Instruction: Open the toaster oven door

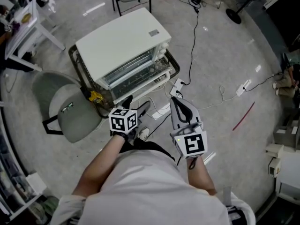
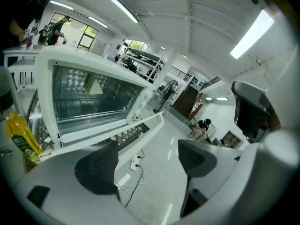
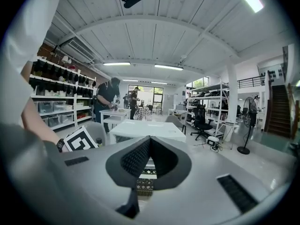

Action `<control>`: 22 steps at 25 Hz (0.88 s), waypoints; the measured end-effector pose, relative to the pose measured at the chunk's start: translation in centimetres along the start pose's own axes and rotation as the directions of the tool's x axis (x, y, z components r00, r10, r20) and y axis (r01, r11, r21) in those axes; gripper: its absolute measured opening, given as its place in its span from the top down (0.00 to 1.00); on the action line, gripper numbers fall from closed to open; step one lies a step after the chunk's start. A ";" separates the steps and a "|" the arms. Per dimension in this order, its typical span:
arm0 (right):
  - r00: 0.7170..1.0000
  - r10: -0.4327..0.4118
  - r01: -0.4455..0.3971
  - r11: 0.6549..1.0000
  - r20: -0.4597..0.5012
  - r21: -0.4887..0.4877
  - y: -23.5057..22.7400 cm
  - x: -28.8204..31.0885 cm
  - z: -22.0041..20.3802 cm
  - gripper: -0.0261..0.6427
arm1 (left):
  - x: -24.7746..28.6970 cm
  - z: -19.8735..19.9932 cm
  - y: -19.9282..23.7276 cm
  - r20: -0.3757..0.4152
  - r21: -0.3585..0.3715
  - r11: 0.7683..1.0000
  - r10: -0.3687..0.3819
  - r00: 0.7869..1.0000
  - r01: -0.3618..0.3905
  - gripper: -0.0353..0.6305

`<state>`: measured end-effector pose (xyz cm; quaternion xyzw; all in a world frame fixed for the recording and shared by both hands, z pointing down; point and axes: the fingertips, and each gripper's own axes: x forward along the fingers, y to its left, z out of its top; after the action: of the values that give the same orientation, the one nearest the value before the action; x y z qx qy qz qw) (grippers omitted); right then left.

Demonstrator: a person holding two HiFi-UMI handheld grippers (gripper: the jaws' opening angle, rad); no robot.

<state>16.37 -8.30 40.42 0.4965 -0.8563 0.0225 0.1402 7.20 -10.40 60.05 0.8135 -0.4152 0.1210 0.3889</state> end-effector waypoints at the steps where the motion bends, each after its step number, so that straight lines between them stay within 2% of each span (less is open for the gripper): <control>1: 1.000 -0.001 0.001 1.000 -0.002 -0.002 0.0 -0.1 -0.1 0.93 | 0.1 -0.1 -0.1 0.011 -0.038 0.999 -0.007 1.000 0.007 0.36; 4: 1.000 -0.005 0.005 1.000 -0.009 -0.006 0.1 -0.3 -0.3 0.93 | 0.5 -0.8 -0.1 0.040 -0.123 0.992 -0.025 0.999 0.030 0.36; 10: 1.000 -0.016 0.016 1.000 -0.020 -0.011 0.3 -1.0 -0.6 0.93 | 1.0 -1.7 0.0 0.121 -0.215 0.975 -0.037 0.992 0.063 0.36; 18: 0.998 -0.036 0.036 0.999 -0.048 -0.007 0.1 -1.8 -1.7 0.93 | 1.9 -3.0 0.3 0.134 -0.285 0.956 -0.032 0.990 0.069 0.36; 22: 0.998 -0.041 0.041 0.999 -0.053 -0.003 -0.1 -2.0 -2.1 0.93 | 2.3 -3.4 0.3 0.142 -0.294 0.953 -0.029 0.989 0.070 0.36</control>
<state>17.86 -6.24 41.88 0.5129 -0.8420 0.0321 0.1639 8.82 -9.36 63.63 0.7619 -0.4339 -0.0086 0.4808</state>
